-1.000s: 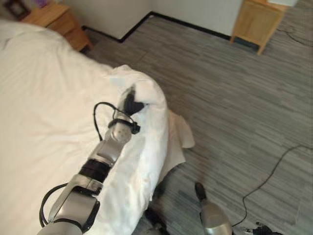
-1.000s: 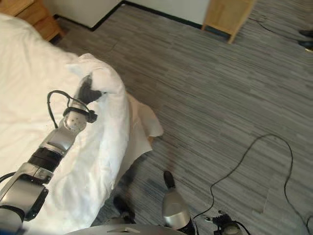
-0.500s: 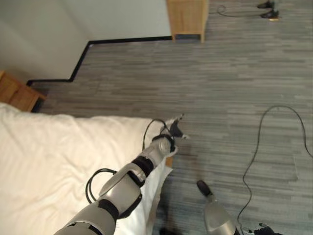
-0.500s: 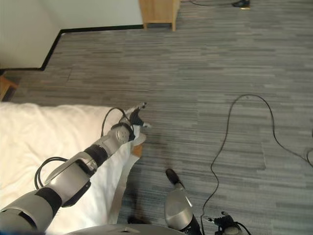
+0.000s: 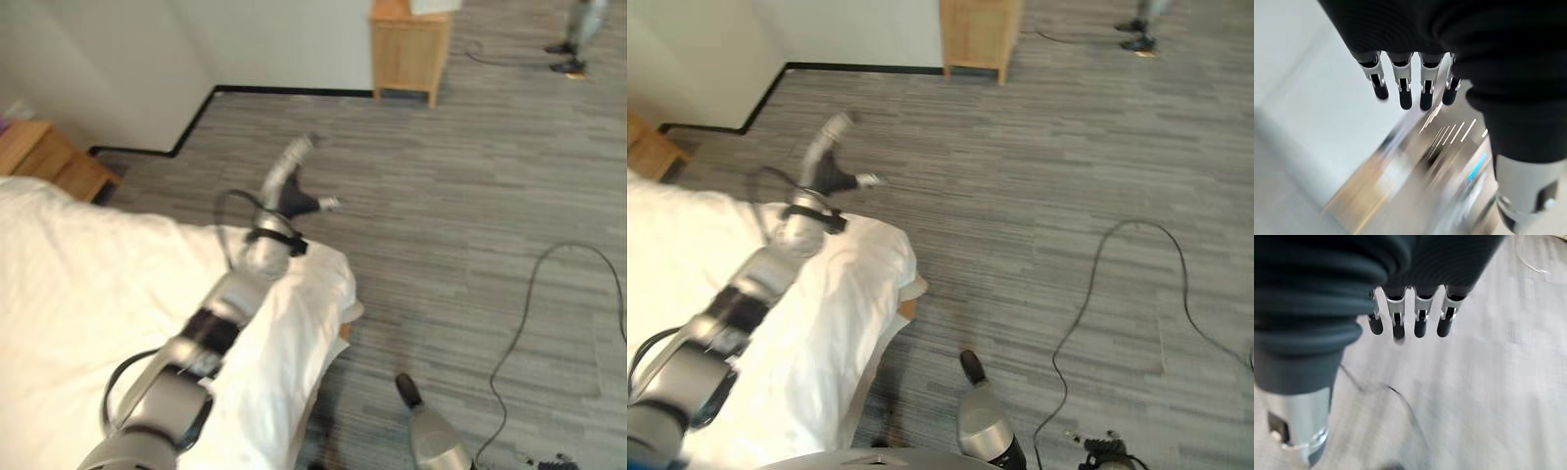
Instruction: Making the bed.
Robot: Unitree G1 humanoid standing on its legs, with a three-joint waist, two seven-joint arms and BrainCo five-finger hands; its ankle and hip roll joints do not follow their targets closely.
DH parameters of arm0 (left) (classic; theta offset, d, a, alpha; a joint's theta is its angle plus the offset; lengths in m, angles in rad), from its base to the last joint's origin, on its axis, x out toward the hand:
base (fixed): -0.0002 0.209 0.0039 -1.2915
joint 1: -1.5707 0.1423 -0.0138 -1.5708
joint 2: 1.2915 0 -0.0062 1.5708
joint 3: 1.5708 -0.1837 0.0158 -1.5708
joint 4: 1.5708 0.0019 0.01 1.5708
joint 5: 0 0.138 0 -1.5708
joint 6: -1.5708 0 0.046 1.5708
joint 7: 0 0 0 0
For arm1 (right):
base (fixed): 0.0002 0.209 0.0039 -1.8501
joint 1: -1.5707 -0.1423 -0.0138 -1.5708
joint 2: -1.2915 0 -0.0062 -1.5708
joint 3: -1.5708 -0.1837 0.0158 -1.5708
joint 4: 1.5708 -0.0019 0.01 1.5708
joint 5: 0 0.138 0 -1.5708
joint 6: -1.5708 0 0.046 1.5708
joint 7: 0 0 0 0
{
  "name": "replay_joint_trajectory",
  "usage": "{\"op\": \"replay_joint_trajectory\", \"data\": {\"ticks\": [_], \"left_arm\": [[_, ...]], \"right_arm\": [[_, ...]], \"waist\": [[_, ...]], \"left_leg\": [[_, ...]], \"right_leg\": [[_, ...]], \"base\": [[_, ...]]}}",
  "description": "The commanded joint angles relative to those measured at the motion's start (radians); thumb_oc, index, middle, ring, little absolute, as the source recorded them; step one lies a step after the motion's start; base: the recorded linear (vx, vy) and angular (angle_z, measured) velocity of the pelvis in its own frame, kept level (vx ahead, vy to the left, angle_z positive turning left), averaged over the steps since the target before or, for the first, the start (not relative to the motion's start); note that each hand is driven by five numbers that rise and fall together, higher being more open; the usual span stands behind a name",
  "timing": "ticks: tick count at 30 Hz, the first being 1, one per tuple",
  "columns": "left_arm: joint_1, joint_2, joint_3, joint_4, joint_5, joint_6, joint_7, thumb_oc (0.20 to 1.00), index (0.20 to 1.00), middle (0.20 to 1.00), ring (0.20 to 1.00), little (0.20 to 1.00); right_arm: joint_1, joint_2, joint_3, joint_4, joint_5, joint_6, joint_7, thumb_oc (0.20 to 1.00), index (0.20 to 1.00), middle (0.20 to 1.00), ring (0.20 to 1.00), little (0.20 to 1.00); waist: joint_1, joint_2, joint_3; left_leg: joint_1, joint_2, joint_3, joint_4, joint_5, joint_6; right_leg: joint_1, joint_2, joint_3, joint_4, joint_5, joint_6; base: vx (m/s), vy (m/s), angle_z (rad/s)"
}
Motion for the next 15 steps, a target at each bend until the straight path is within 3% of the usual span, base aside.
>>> {"op": "replay_joint_trajectory", "data": {"ticks": [1, 3, 5, 7, 8, 11, 12, 15], "left_arm": [[0.068, 0.02, 0.226, 0.061, -0.118, -0.111, 0.155, 1.0, 1.0, 1.0, 1.0, 1.0], [0.189, 0.037, 0.368, -0.012, -0.156, -0.154, 0.182, 1.0, 1.0, 1.0, 1.0, 1.0], [0.265, 0.04, 0.448, -0.019, -0.178, -0.177, 0.176, 1.0, 1.0, 1.0, 1.0, 1.0], [0.377, 0.054, 0.525, -0.022, -0.217, -0.199, 0.126, 1.0, 1.0, 1.0, 1.0, 1.0], [0.382, 0.053, 0.529, -0.026, -0.219, -0.199, 0.123, 1.0, 1.0, 1.0, 1.0, 1.0], [0.508, 0.045, 0.587, -0.001, -0.273, -0.195, 0.035, 1.0, 1.0, 1.0, 1.0, 1.0], [0.545, 0.042, 0.603, 0.015, -0.288, -0.187, 0.006, 1.0, 1.0, 1.0, 1.0, 1.0], [0.643, 0.006, 0.63, 0.051, -0.355, -0.168, -0.07, 1.0, 1.0, 1.0, 1.0, 1.0]], "right_arm": [[-0.054, -0.04, -0.011, -0.186, -0.094, -0.049, -0.092, 1.0, 1.0, 1.0, 1.0, 1.0], [-0.072, -0.109, -0.045, -0.376, -0.141, -0.067, -0.132, 1.0, 1.0, 1.0, 1.0, 1.0], [-0.09, -0.167, -0.066, -0.516, -0.2, -0.073, -0.149, 1.0, 1.0, 1.0, 1.0, 1.0], [-0.138, -0.25, -0.097, -0.646, -0.293, -0.076, -0.174, 1.0, 1.0, 1.0, 1.0, 1.0], [-0.136, -0.25, -0.097, -0.65, -0.294, -0.074, -0.173, 1.0, 1.0, 1.0, 1.0, 1.0], [-0.166, -0.272, -0.136, -0.779, -0.285, -0.082, -0.15, 1.0, 1.0, 1.0, 1.0, 1.0], [-0.176, -0.268, -0.144, -0.824, -0.253, -0.089, -0.131, 0.2, 0.2, 0.2, 0.2, 0.2], [-0.213, -0.213, -0.164, -0.922, -0.054, -0.133, -0.061, 0.2, 0.2, 0.2, 0.2, 0.2]], "waist": [[0.029, -0.006, -0.011], [0.067, -0.018, -0.025], [0.101, -0.03, -0.034], [0.169, -0.052, -0.04], [0.165, -0.05, -0.04], [0.221, -0.069, -0.042], [0.233, -0.073, -0.042], [0.277, -0.08, -0.042]], "left_leg": [[0.078, 0.117, -0.05, 0.027, 0.203, -0.087], [0.071, 0.121, -0.081, 0.023, 0.192, -0.087], [0.058, 0.126, -0.117, 0.021, 0.18, -0.087], [0.036, 0.133, -0.174, 0.02, 0.171, -0.087], [0.031, 0.135, -0.177, 0.02, 0.178, -0.087], [0.01, 0.136, -0.226, 0.02, 0.168, -0.087], [-0.001, 0.137, -0.242, 0.02, 0.172, -0.087], [-0.019, 0.132, -0.276, 0.02, 0.168, -0.087]], "right_leg": [[0.034, -0.024, -0.067, 0.013, -0.061, 0.07], [0.06, -0.027, -0.097, 0.011, -0.072, 0.065], [0.084, -0.025, -0.127, 0.01, -0.087, 0.054], [0.115, -0.028, -0.174, 0.01, -0.1, 0.052], [0.112, -0.025, -0.176, 0.01, -0.095, 0.049], [0.147, -0.03, -0.221, 0.01, -0.115, 0.049], [0.151, -0.031, -0.234, 0.01, -0.112, 0.047], [0.17, -0.043, -0.266, 0.01, -0.117, 0.045]], "base": [[0.03, -0.033, 0.68], [0.02, -0.036, 0.64], [0.02, -0.056, 0.39], [0.0, -0.059, 1.1], [-0.02, -0.064, 1.13], [0.0, -0.027, 0.83], [-0.02, -0.031, 0.75], [0.0, -0.007, 0.63]]}}
